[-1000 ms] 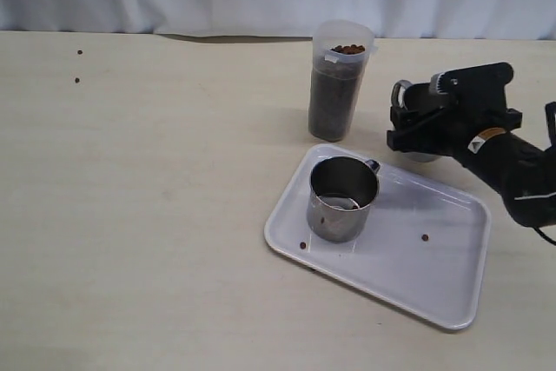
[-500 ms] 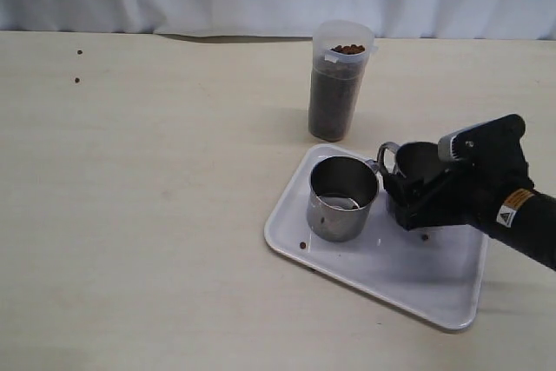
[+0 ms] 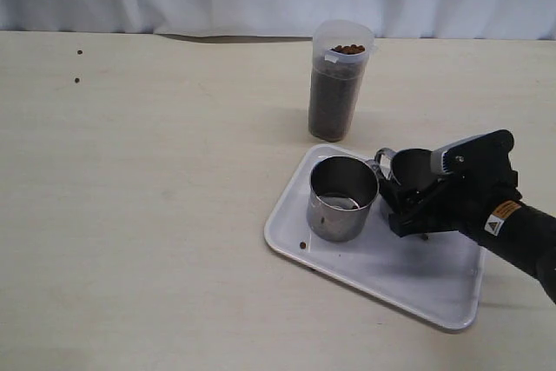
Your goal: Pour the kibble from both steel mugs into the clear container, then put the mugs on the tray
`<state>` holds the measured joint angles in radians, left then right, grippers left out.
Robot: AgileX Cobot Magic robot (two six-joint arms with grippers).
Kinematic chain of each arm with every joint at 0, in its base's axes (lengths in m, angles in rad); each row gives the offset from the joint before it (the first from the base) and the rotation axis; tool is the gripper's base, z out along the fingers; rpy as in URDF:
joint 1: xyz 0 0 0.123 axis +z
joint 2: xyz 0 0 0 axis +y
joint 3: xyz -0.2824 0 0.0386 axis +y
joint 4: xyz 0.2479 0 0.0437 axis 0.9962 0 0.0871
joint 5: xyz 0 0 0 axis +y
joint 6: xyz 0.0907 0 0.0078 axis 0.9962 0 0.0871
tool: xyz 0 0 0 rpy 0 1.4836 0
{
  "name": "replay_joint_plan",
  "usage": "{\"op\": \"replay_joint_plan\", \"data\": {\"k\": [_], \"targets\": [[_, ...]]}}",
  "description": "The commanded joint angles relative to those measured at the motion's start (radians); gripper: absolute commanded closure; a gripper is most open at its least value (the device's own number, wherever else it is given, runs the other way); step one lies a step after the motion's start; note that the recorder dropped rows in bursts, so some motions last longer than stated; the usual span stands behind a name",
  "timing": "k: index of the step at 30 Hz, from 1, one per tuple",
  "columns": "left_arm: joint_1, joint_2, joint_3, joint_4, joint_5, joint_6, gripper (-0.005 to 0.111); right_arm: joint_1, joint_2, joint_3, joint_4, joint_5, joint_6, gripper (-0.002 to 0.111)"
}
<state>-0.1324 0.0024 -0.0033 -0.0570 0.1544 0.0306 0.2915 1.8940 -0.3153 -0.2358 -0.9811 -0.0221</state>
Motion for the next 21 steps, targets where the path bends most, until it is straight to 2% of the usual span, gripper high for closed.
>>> {"op": "replay_joint_plan", "data": {"k": [1, 3, 5, 10, 16, 18, 20, 21], "targets": [[-0.005, -0.002, 0.003, -0.004, -0.011, -0.005, 0.107, 0.002, -0.046, 0.048, 0.004, 0.014, -0.01, 0.034], [-0.005, -0.002, 0.003, -0.004, -0.011, -0.005, 0.107, 0.002, -0.079, 0.07, 0.004, 0.014, -0.01, 0.021], [-0.005, -0.002, 0.003, -0.006, -0.011, -0.005, 0.107, 0.002, -0.126, 0.095, 0.002, 0.014, 0.022, 0.014], [-0.005, -0.002, 0.003, -0.006, -0.011, -0.005, 0.107, 0.002, -0.288, 0.151, -0.063, 0.007, 0.099, 0.012], [-0.005, -0.002, 0.003, -0.006, -0.011, -0.005, 0.107, 0.002, -0.589, 0.268, -0.094, 0.007, 0.177, 0.013], [-0.005, -0.002, 0.003, -0.006, -0.011, -0.005, 0.107, 0.002, -0.717, 0.312, -0.062, 0.015, 0.201, 0.022], [-0.005, -0.002, 0.003, -0.006, -0.011, -0.005, 0.107, 0.002, -0.837, 0.315, -0.015, 0.044, 0.201, 0.04], [-0.005, -0.002, 0.003, -0.006, -0.011, -0.005, 0.107, 0.002, -0.905, 0.315, -0.003, 0.141, 0.209, 0.052]]}}
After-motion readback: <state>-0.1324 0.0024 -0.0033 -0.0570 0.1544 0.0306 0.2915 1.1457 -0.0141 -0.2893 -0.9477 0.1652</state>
